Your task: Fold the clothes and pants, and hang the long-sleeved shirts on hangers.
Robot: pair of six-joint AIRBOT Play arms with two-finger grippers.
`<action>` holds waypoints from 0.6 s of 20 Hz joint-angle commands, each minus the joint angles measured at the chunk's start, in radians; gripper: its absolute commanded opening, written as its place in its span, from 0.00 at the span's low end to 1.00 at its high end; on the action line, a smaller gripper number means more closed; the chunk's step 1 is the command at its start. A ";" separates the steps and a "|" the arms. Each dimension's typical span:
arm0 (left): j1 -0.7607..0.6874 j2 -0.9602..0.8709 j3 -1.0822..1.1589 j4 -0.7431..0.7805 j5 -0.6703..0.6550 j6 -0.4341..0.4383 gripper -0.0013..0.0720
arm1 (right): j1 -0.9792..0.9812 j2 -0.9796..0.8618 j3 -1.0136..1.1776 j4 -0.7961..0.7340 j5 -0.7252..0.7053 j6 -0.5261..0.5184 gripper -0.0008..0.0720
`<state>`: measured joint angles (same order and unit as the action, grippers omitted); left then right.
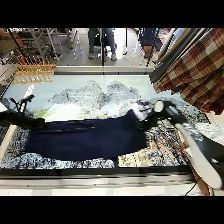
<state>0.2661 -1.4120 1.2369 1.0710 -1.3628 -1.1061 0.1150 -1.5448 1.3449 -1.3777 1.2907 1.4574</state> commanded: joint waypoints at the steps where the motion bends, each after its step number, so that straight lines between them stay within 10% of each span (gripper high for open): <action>1: -0.071 -0.001 -0.133 -0.001 0.089 0.049 0.03 | -0.081 0.176 0.013 -0.274 0.084 0.130 0.02; 7: -0.261 -0.081 -0.233 -0.006 0.310 0.057 0.03 | 0.084 0.253 0.123 -0.063 0.166 0.222 0.02; 12: -0.267 -0.137 -0.229 -0.006 0.352 -0.036 0.03 | 0.496 0.205 0.124 0.136 -0.193 0.386 0.02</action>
<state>0.0097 -1.5311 1.0115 1.0637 -1.0386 -1.1072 0.4088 -1.3159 1.4597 -1.3514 1.3033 1.7451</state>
